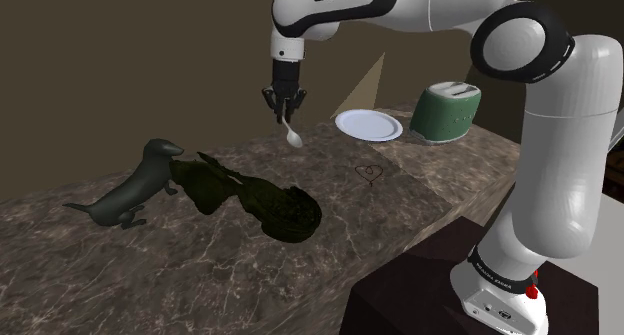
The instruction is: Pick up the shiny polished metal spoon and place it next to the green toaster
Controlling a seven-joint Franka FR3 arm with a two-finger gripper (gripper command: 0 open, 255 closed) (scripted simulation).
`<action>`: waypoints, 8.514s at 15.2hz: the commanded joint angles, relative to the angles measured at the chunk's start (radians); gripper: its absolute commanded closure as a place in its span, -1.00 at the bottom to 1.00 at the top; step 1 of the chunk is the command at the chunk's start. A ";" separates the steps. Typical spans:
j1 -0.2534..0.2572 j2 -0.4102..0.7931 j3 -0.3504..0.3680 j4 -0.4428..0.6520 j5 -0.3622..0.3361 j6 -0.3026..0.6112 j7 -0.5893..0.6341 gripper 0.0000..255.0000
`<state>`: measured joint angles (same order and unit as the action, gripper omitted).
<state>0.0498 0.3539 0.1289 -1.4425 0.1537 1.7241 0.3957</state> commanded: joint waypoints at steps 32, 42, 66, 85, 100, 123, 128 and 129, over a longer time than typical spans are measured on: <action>-0.114 -0.315 -0.056 -0.117 0.027 -0.224 -0.131 1.00; -0.203 -0.576 -0.161 -0.405 0.000 -0.230 -0.326 1.00; -0.412 -0.839 -0.527 -0.588 -0.263 -0.341 -0.853 1.00; -0.485 -0.761 -0.777 -0.562 -0.386 -0.261 -1.162 1.00; -0.493 -0.761 -0.807 -0.732 -0.402 -0.090 -1.155 1.00; -0.356 -0.522 -0.888 -0.866 -0.217 0.263 -1.380 -1.00; -0.356 -0.522 -0.888 -0.866 -0.218 0.263 -1.380 1.00; -0.356 -0.522 -0.888 -0.866 -0.218 0.263 -1.380 1.00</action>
<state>-0.3066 -0.1684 -0.7591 -2.3088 -0.0638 1.9867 -0.9847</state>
